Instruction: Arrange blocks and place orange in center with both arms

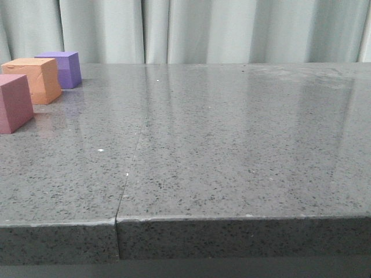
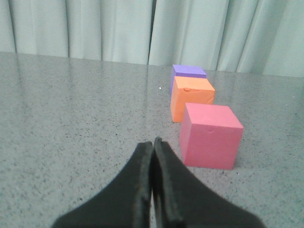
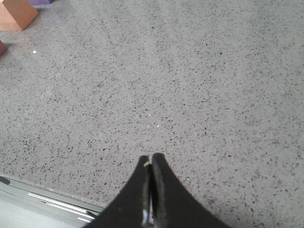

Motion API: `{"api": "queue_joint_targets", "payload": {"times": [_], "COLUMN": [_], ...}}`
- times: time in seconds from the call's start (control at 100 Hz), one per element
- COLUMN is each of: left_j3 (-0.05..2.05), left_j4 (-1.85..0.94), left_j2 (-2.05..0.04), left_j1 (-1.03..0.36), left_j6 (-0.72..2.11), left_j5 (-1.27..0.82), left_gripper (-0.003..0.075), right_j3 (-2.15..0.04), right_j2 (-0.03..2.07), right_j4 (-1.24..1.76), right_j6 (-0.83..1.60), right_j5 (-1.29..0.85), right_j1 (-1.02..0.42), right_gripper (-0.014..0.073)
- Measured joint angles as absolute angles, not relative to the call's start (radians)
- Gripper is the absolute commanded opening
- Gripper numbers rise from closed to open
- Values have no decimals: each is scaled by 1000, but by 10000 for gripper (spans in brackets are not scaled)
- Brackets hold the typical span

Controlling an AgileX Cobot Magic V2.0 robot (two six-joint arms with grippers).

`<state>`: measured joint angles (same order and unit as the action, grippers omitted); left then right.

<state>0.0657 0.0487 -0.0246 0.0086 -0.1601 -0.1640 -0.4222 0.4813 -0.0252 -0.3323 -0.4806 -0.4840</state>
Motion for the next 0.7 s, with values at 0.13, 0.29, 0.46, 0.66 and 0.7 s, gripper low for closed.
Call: {"api": "queue_joint_targets", "payload": {"times": [0.13,0.29,0.46,0.66,0.7], "left_j3": [-1,-1,-1,-1,-1], "left_j4": [0,-54,-64,-64,-64], "left_j2": [3,6,6,6,6], "left_j1": [9,18,20,20,20], "left_j6": [-116,-25,-11,-9,-9], "left_j5": [-99,-62,-62,-62,-62], "left_gripper": [-20,-20,-20,-20,-20], "right_j3": [-422,-422,-422,-422,-422], "right_j2": [481,479,479,479,479], "right_j4": [-25,-25,-25,-25,-25], "right_j6": [-332,-332,-332,-332,-332], "right_j5": [-481,-483,-483,-483,-483], "right_j1": [-484,-484,-484,-484,-484], "right_gripper": [-67,-67,-67,-67,-67]}}
